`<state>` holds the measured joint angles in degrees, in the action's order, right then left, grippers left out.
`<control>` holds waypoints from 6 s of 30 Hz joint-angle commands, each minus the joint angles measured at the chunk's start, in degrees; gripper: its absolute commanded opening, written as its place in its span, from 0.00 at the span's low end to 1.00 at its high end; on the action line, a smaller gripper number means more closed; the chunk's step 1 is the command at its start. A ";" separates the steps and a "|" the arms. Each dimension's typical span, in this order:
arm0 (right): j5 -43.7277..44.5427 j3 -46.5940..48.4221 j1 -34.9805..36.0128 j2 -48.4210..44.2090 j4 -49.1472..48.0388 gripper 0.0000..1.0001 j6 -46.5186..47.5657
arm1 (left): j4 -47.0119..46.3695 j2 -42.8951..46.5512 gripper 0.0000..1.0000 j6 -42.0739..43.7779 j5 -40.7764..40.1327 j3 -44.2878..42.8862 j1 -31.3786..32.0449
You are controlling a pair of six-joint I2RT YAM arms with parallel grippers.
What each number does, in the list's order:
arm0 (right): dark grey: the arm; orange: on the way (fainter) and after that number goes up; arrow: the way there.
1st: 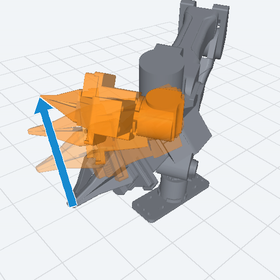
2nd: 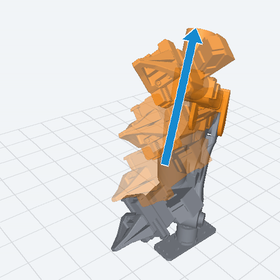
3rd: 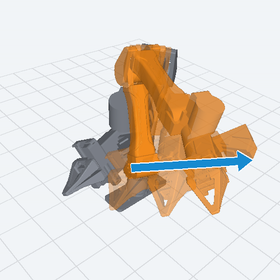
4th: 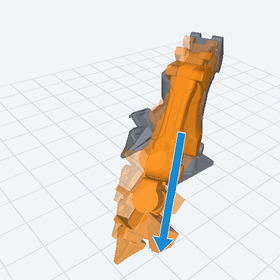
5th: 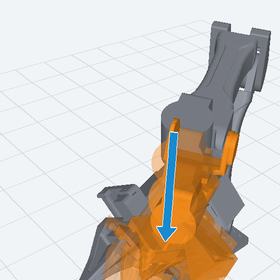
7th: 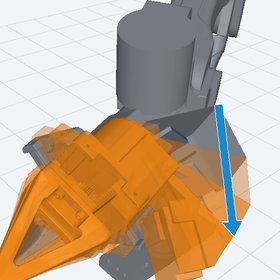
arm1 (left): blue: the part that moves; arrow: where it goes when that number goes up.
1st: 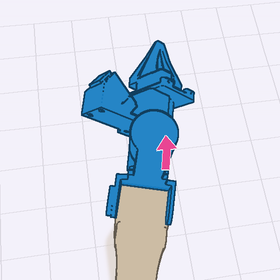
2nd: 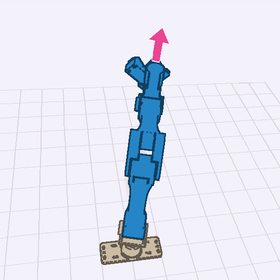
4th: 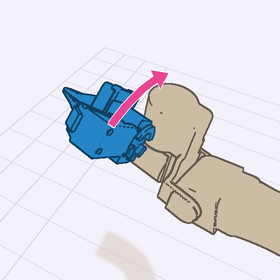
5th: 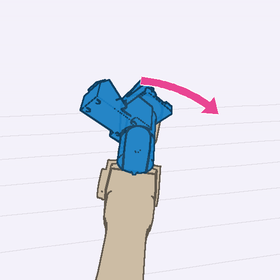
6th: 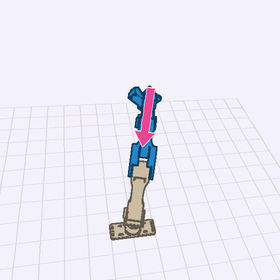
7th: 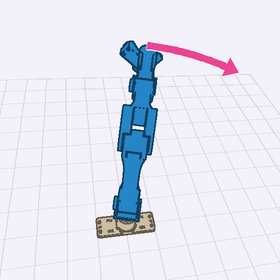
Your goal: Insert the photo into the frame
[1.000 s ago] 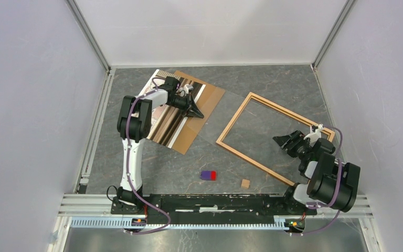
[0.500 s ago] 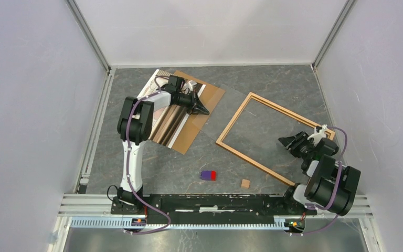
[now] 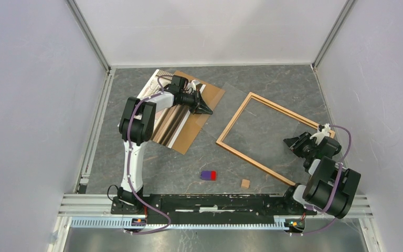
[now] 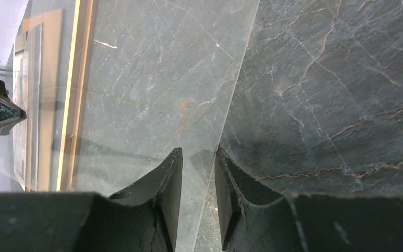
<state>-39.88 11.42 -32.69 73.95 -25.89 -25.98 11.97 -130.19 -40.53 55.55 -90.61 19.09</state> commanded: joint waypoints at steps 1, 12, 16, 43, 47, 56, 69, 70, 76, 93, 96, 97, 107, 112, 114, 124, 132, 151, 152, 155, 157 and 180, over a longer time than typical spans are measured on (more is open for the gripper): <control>-2.62 -0.04 0.30 -2.43 -1.10 0.34 0.93 | 1.20 2.35 0.02 -0.20 1.38 -0.61 1.00; -0.15 -0.96 0.08 -4.86 1.05 0.27 3.82 | 5.03 1.00 0.02 2.35 0.88 -2.26 -0.11; -3.09 -0.53 -0.22 -3.81 -0.72 0.20 2.53 | 3.96 0.68 0.02 1.74 0.89 -2.35 -0.22; -1.12 0.71 -3.16 -3.86 -1.36 0.01 1.68 | 1.36 -0.22 0.02 -0.81 1.22 -2.74 0.50; -1.72 0.80 -3.72 -3.95 -1.63 0.00 1.38 | 1.37 0.42 0.06 -0.74 1.43 -2.47 0.72; -2.24 0.64 -4.30 -5.49 -2.46 0.00 0.49 | 1.51 2.23 0.17 -0.05 2.07 -2.06 1.01; -0.46 0.15 -5.72 -5.42 -0.79 0.00 1.75 | 1.55 3.98 0.27 -0.10 1.80 -2.09 2.19; -0.53 0.10 -5.80 -5.16 -1.07 0.00 1.62 | 1.53 4.15 0.27 -0.06 1.68 -1.98 2.25; 0.68 -0.03 -5.80 -3.09 0.65 0.00 2.76 | 1.52 3.42 0.33 -0.18 1.62 -2.21 2.33; 2.10 -0.36 -5.78 1.19 0.94 0.05 3.81 | 2.18 3.01 0.39 0.36 0.88 -2.08 2.12; 0.00 -0.46 -5.81 1.06 0.23 0.05 2.85 | 2.18 3.86 0.32 0.46 0.96 -2.16 2.25; -0.87 -0.21 -5.76 1.02 0.36 0.05 2.68 | 2.27 3.98 0.29 0.43 0.92 -2.24 2.26; 0.70 2.51 -6.06 -2.13 7.82 0.00 4.66 | 7.38 3.76 0.15 4.21 -0.44 -3.36 1.87; 0.40 2.98 -6.37 -3.02 7.84 0.00 3.85 | 7.53 4.44 0.13 4.44 -1.03 -3.37 1.65; 0.69 2.93 -6.39 -3.26 7.97 0.00 3.75 | 7.54 4.25 0.13 4.29 -1.06 -3.35 1.64; -0.45 1.38 -6.42 -4.48 7.48 0.00 2.80 | 7.70 2.97 0.23 4.22 -1.50 -3.40 1.63; 1.71 -0.52 -6.38 -1.01 6.05 0.21 4.53 | 9.73 2.59 0.35 5.84 -2.57 -4.26 1.36; 0.22 0.48 -6.41 -2.56 3.94 0.61 1.32 | 9.23 4.85 0.31 5.03 -2.05 -3.76 1.72; -0.49 0.83 -6.40 -2.71 4.01 0.57 0.74 | 8.56 5.62 0.30 4.69 -1.90 -3.47 1.86; -1.34 1.84 -6.40 -3.32 6.04 0.48 -0.25 | 8.21 7.16 0.29 4.74 -1.80 -3.09 2.10; -1.35 2.15 -6.38 -3.85 7.32 0.41 -0.32 | 8.01 7.43 0.28 4.47 -1.69 -2.78 2.14; -5.82 3.71 -7.19 -5.28 11.43 0.18 2.04 | 7.05 6.81 0.10 3.57 -2.24 -1.67 1.11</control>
<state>-44.03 12.36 -39.79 69.04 -17.17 -27.83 19.99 -125.21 -36.05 52.58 -92.40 20.69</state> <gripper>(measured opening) 0.086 0.141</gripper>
